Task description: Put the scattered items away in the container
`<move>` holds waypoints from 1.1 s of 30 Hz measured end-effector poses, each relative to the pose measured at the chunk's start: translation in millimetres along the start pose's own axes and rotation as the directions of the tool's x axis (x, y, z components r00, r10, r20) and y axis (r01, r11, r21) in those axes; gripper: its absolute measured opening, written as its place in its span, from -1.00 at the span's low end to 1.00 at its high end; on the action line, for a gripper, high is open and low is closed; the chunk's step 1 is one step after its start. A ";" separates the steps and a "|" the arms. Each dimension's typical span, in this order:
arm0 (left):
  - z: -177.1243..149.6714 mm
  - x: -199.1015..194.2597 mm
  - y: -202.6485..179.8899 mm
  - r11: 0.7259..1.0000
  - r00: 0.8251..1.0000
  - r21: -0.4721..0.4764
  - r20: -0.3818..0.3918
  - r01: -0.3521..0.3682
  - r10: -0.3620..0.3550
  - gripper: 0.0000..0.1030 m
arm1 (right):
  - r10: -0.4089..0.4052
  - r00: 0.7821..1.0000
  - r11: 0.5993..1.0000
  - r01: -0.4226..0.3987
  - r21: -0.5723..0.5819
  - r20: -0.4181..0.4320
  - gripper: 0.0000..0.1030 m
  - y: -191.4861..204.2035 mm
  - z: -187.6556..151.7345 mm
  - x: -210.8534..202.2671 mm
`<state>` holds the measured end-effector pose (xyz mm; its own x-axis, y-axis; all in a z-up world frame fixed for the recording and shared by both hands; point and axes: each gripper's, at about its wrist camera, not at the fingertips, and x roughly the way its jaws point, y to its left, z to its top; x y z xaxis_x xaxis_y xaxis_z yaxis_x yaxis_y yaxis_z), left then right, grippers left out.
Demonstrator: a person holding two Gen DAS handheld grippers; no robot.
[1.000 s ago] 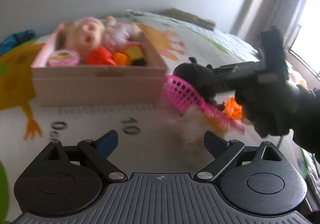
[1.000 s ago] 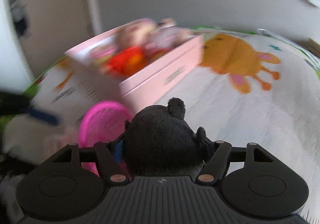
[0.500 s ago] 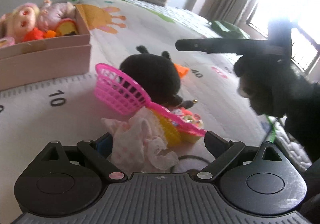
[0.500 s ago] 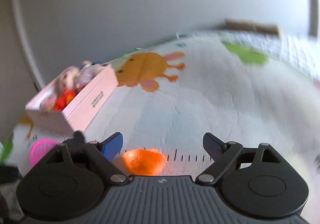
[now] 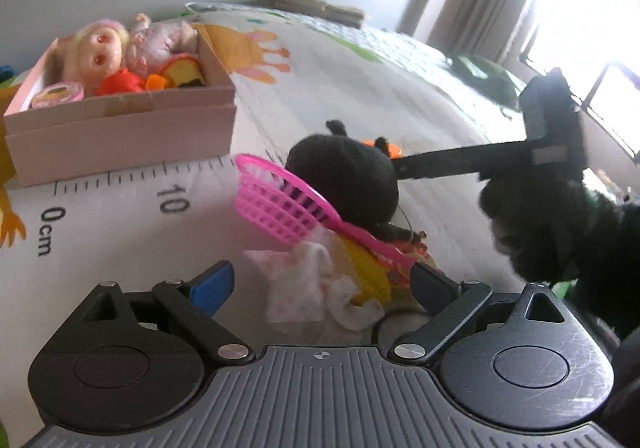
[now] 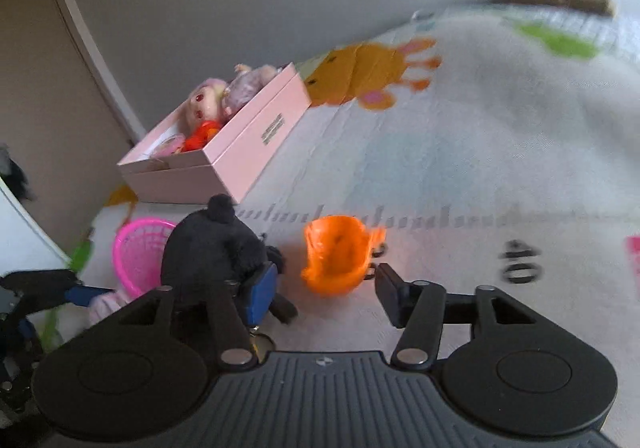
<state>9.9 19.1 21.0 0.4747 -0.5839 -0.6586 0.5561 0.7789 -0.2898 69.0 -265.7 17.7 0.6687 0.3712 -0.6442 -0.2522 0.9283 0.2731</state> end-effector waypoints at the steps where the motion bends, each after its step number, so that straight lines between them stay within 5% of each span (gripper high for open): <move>1: -2.3 0.9 -2.5 1.000 1.000 0.015 -0.009 0.000 0.000 0.90 | -0.042 0.999 0.999 0.043 -0.019 0.027 0.27 3.7 -1.8 -8.9; 4: -6.5 4.1 -10.9 0.998 1.000 0.058 -0.020 -0.011 0.012 0.90 | -0.091 0.992 0.995 0.093 -0.027 0.088 0.29 11.4 -7.3 -33.3; 8: -10.7 0.8 -13.0 0.997 0.999 0.068 -0.001 -0.040 0.041 0.90 | -0.049 0.992 0.995 0.058 -0.077 0.118 0.46 33.8 -13.2 -47.2; 17: -19.0 -19.8 -1.9 0.961 0.964 0.084 0.059 -0.264 0.260 0.90 | -0.042 0.996 0.926 0.068 -0.372 0.078 0.69 114.7 -48.6 -17.9; 23: -27.0 -24.4 6.3 0.918 0.922 0.094 0.073 -0.385 0.379 0.92 | -0.264 0.951 0.879 0.306 -0.366 0.162 0.76 102.9 -43.2 -13.9; 28: -26.0 -38.5 10.5 0.959 0.954 0.007 0.110 -0.282 0.279 0.92 | -0.272 0.948 0.910 0.310 -0.277 0.167 0.77 86.7 -37.5 -30.2; 33: -24.9 -31.8 -10.2 0.987 0.982 0.064 0.126 -0.147 0.138 0.91 | -0.210 0.966 0.929 0.244 -0.278 0.149 0.77 95.4 -46.2 -37.5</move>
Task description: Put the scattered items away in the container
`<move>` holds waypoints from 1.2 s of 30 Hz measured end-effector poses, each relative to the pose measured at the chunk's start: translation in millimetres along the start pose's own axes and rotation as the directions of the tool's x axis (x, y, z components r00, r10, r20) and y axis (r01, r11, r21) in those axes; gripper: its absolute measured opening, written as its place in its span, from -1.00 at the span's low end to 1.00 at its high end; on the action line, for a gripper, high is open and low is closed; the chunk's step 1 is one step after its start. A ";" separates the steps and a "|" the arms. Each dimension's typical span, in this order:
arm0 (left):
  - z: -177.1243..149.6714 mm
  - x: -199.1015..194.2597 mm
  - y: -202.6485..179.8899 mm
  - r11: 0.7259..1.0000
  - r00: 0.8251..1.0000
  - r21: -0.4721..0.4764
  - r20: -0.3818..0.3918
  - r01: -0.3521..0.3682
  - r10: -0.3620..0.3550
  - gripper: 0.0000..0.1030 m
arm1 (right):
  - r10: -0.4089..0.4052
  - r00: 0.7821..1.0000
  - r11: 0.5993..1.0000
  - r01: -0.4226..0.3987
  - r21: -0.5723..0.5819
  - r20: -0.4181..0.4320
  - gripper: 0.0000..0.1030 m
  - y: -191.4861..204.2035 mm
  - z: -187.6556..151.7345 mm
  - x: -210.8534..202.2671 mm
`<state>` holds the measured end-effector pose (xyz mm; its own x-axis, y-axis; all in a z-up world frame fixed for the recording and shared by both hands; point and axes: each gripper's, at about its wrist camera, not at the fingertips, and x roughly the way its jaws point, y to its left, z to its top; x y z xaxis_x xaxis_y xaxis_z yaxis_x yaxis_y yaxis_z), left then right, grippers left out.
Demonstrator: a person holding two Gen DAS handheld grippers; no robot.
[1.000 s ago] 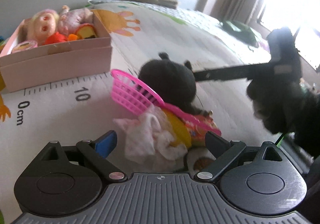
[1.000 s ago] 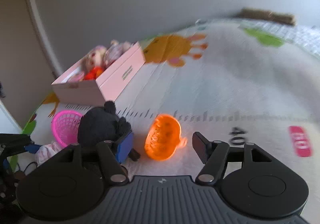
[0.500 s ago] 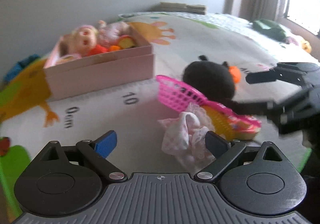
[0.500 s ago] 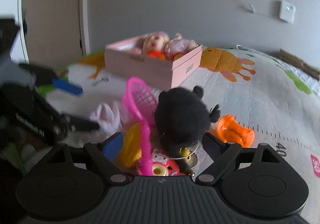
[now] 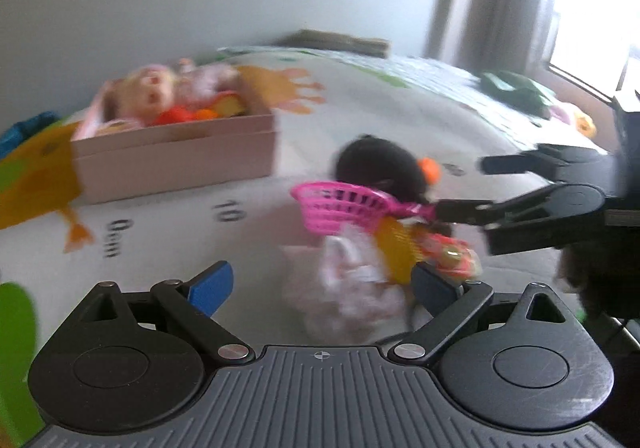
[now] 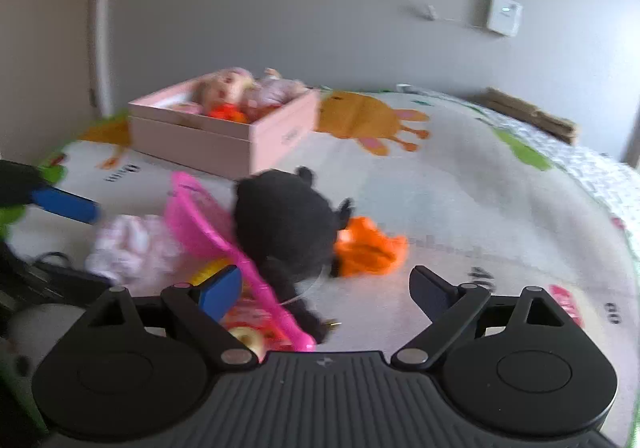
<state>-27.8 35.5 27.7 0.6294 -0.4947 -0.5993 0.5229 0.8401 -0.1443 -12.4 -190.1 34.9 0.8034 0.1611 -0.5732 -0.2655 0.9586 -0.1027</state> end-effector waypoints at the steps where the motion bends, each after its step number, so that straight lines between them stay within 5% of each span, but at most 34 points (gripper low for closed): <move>1: -0.7 4.6 -4.5 1.000 1.000 0.014 -0.010 0.001 -0.001 0.91 | 0.027 1.000 1.000 -0.027 -0.001 0.015 0.77 3.4 0.5 -3.9; 5: -4.3 18.6 -18.1 0.995 0.999 0.093 -0.030 -0.037 0.040 0.85 | 0.096 0.994 0.995 -0.093 -0.042 0.062 0.72 17.7 -0.3 -16.6; 8: -6.6 23.1 -18.8 0.991 0.997 0.116 -0.041 -0.066 0.071 0.29 | 0.151 0.988 0.987 -0.148 -0.064 0.034 0.47 25.6 -0.6 -14.6; 13: -8.8 14.3 2.5 0.984 0.986 0.075 -0.040 -0.160 0.164 0.37 | 0.192 0.980 0.975 -0.197 -0.104 -0.055 0.35 28.3 -12.8 -3.3; 18: -9.3 -0.4 20.3 0.965 0.967 0.071 -0.027 -0.252 0.254 0.64 | -0.036 0.997 0.995 0.029 -0.091 -0.071 0.35 3.6 -21.5 9.0; 22: -5.2 -6.5 34.6 0.968 0.967 0.008 -0.021 -0.252 0.252 0.65 | 0.122 0.992 0.992 -0.121 0.023 -0.041 0.25 -1.6 -13.2 -5.0; 26: -1.2 -2.8 34.0 0.986 0.987 -0.053 -0.018 -0.159 0.158 0.68 | 0.247 0.967 0.968 -0.249 -0.033 -0.054 0.11 24.7 -11.2 -1.0; 30: -3.3 10.9 20.5 0.986 0.986 0.009 -0.025 -0.167 0.167 0.55 | 0.212 0.973 0.975 -0.217 -0.053 -0.090 0.13 40.5 -8.1 18.2; 32: -4.8 14.9 19.4 0.983 0.982 0.032 -0.040 -0.183 0.184 0.19 | 0.205 0.973 0.978 -0.209 -0.025 -0.106 0.13 36.9 -9.3 24.8; 33: -5.5 14.7 20.7 0.982 0.981 0.041 -0.042 -0.186 0.188 0.16 | 0.208 0.972 0.977 -0.211 -0.015 -0.109 0.10 34.2 -10.3 26.6; 36: -7.2 8.6 28.3 0.975 0.975 0.054 -0.032 -0.218 0.220 0.21 | 0.210 0.970 0.977 -0.213 -0.012 -0.119 -0.31 29.1 -14.2 25.0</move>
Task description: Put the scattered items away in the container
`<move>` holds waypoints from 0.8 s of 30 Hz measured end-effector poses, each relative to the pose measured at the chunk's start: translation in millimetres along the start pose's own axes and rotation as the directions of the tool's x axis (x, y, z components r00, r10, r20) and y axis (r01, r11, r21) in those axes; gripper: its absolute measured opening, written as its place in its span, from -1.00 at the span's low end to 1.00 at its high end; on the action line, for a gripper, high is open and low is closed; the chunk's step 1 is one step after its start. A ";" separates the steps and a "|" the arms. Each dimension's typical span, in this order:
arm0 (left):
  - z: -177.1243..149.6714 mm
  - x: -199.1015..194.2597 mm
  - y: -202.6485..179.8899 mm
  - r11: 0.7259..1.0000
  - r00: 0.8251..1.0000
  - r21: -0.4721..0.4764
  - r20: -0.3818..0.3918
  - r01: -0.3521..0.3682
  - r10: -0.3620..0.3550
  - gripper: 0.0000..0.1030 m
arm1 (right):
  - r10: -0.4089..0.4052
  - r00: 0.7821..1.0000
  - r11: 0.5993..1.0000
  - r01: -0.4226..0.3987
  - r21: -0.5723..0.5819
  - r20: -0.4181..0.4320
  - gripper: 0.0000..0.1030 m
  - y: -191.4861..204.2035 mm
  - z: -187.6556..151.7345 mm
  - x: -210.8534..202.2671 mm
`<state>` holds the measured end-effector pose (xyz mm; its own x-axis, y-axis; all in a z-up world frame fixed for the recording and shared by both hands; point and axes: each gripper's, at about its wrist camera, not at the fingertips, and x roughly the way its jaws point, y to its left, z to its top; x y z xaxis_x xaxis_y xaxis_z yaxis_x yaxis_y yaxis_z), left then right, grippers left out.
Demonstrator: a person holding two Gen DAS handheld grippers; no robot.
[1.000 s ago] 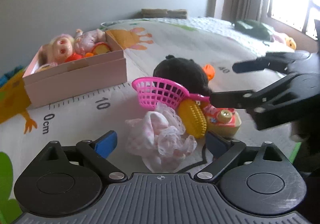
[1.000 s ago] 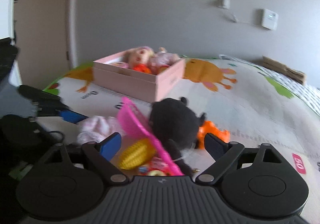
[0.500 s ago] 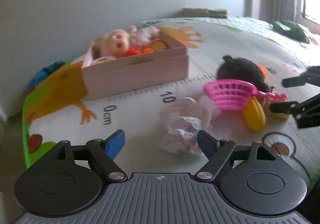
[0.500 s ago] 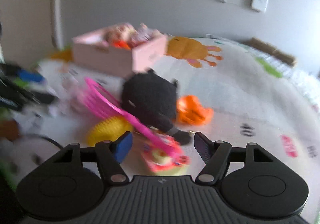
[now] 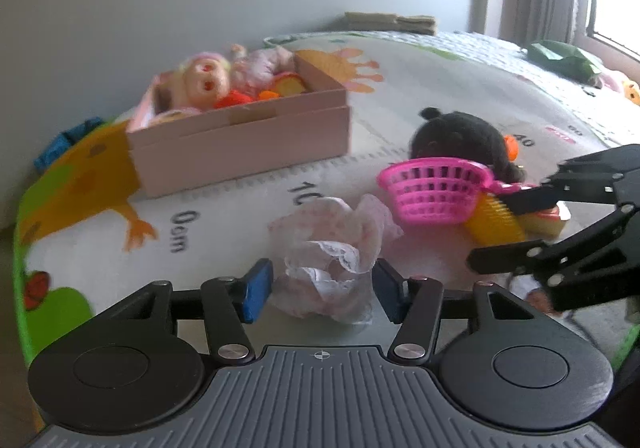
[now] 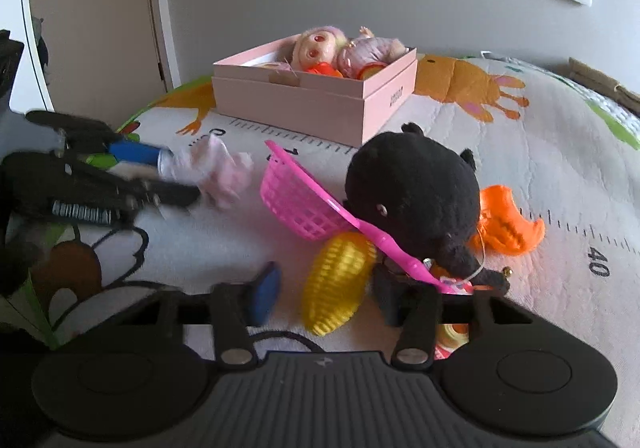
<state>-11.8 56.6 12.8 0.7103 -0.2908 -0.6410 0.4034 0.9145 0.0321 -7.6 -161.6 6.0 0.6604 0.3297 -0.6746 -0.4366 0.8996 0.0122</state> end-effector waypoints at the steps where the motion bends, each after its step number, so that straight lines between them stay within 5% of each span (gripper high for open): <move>1: -0.6 -1.3 3.8 1.000 1.000 0.000 0.002 -0.029 0.029 0.22 | -0.002 1.000 1.000 0.002 -0.002 -0.005 -0.31 -0.9 -1.2 -0.7; 4: -0.1 -2.6 17.6 0.993 0.994 -0.034 -0.015 -0.113 0.112 0.45 | -0.004 1.000 1.000 0.004 0.007 -0.008 -0.31 -2.7 -5.0 -1.7; 7: 4.3 -7.9 28.1 0.989 0.999 -0.140 -0.013 -0.044 0.043 0.84 | -0.009 1.000 1.000 0.009 0.025 0.000 -0.30 -4.4 -5.9 -2.2; 9: 9.1 -6.9 26.3 0.983 1.000 -0.182 0.001 0.012 -0.012 0.84 | -0.012 1.000 1.000 0.012 0.024 0.005 -0.30 -4.0 -4.3 -2.0; 13: 15.0 11.1 15.3 0.987 1.000 -0.156 -0.020 -0.026 0.023 0.84 | -0.013 1.000 1.000 0.013 0.020 0.001 -0.29 -2.9 -4.4 -0.8; 15: 14.9 18.9 12.8 0.988 0.999 -0.151 -0.023 -0.037 0.034 0.65 | -0.014 1.000 1.000 0.014 0.021 -0.004 -0.29 -3.0 -5.1 -0.1; 16: 14.0 21.3 12.2 0.989 0.999 -0.144 -0.023 -0.042 0.039 0.24 | -0.012 1.000 1.000 0.013 0.022 -0.005 -0.30 -2.6 -5.4 -1.2; 17: 13.5 23.5 12.4 0.990 0.999 -0.136 -0.028 -0.047 0.044 0.04 | -0.013 1.000 1.000 0.013 0.019 -0.005 -0.35 -1.9 -5.4 -1.9; 24: 6.4 5.3 19.3 0.991 1.000 -0.132 -0.002 -0.030 0.030 -0.15 | 0.019 1.000 1.000 -0.019 -0.019 -0.003 -0.40 17.3 -1.4 -5.9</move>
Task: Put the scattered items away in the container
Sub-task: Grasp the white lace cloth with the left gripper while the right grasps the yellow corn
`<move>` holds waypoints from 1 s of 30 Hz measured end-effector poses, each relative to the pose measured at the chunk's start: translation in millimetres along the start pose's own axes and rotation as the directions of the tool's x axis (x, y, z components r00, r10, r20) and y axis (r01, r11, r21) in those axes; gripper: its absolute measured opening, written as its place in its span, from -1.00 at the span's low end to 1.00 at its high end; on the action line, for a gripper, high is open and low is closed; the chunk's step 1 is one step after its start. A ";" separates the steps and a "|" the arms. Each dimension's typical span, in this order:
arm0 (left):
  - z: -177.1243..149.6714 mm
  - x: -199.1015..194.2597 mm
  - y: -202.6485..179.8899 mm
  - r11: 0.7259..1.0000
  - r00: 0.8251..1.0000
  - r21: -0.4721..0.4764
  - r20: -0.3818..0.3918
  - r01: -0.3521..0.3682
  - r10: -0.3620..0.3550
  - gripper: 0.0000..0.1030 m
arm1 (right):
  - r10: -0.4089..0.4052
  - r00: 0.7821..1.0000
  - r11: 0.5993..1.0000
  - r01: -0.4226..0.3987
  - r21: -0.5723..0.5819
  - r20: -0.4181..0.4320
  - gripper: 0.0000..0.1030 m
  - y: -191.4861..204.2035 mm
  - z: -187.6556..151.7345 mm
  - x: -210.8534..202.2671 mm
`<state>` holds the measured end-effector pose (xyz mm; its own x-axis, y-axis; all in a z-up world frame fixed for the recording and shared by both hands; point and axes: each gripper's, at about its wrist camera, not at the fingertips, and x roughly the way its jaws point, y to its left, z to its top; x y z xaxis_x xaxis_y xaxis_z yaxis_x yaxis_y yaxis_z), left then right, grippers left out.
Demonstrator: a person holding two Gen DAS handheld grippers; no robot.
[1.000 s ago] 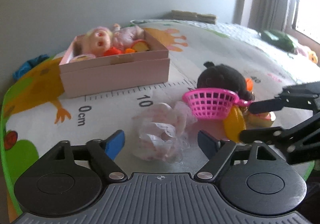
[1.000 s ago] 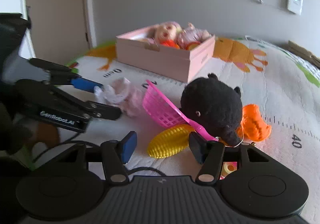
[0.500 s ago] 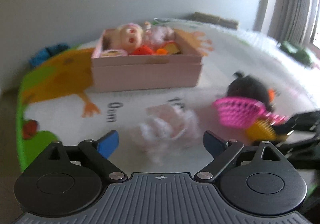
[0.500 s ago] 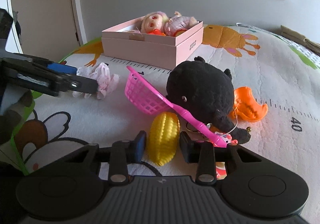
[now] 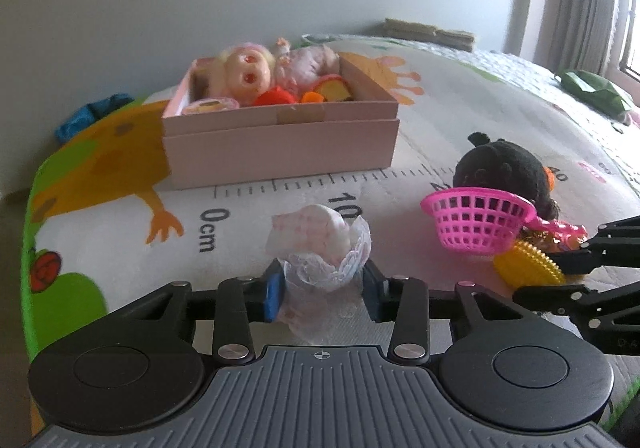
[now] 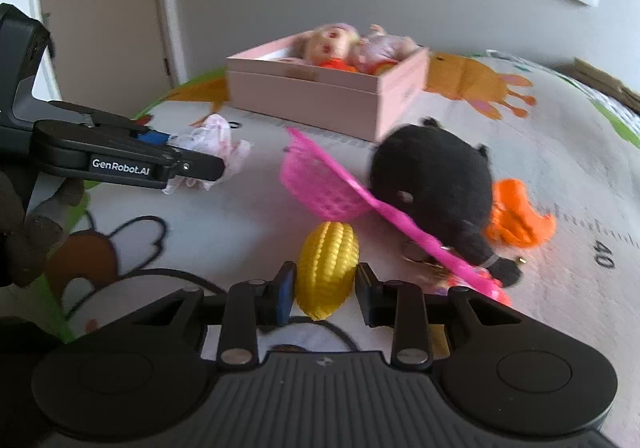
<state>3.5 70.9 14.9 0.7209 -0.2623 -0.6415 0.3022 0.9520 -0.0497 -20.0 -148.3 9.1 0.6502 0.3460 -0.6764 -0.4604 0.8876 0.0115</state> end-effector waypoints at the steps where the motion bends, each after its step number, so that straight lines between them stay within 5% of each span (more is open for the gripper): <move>1: -1.2 -3.4 1.2 1.000 1.000 -0.002 0.003 0.002 -0.002 -0.16 | 0.007 1.000 1.000 -0.007 -0.016 0.002 -0.40 5.3 1.4 -0.3; 26: -23.1 -56.2 31.6 0.999 0.998 -0.045 0.060 0.013 -0.011 -0.16 | 0.067 0.994 0.975 -0.045 -0.220 0.091 -0.43 64.4 55.3 8.0; 30: -24.4 -52.1 33.1 0.999 0.999 -0.049 0.048 0.012 -0.009 -0.15 | 0.116 0.991 0.969 -0.098 -0.226 0.068 -0.19 70.7 59.2 20.9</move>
<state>-39.3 119.9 27.9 0.7471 -0.2784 -0.6037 0.2793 0.9555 -0.0950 -3.1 -60.4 39.4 0.6318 0.4665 -0.6190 -0.6465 0.7577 -0.0888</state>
